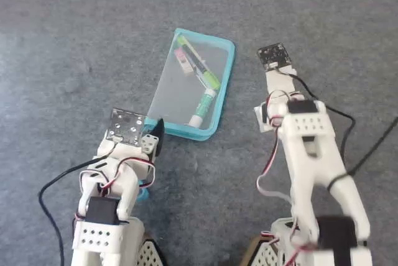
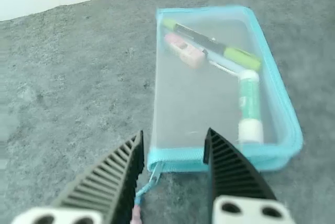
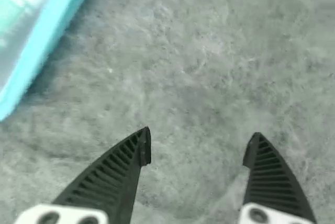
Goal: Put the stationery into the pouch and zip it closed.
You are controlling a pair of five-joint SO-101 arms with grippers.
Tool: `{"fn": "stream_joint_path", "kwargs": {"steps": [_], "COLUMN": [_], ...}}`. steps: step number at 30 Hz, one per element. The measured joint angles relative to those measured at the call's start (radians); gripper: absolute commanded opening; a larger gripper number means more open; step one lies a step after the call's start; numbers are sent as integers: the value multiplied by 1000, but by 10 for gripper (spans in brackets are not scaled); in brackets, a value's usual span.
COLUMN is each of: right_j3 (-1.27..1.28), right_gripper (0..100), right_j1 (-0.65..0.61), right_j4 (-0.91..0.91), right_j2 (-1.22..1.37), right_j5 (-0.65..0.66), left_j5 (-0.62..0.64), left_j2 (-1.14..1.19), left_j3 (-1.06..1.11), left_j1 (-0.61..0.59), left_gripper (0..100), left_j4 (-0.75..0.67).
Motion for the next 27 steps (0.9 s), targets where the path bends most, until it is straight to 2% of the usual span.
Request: {"fn": "stream_joint_path", "kwargs": {"steps": [3,7,12,16,22,27], "right_j3": [112,310,545,641,663,678], "right_gripper": [220,213,213,212,212,212], "right_j1": [8,3,0,3,0,2], "right_j4": [-58,-212,-440,-552,-585,-585], "right_j2": [-143,-350,-557,-652,-678,-681], "right_j5": [-9,-9,-9,-11,-11,-11], "left_j5": [23,32,32,32,32,32], "left_j2": [-84,-250,-261,-262,-264,-264], "left_j3": [-14,-15,-15,40,149,150], "left_j1": [-29,-26,-26,-29,-28,-31], "left_gripper": [179,179,179,179,179,179], "left_j4": [20,120,135,74,-112,-117]}}
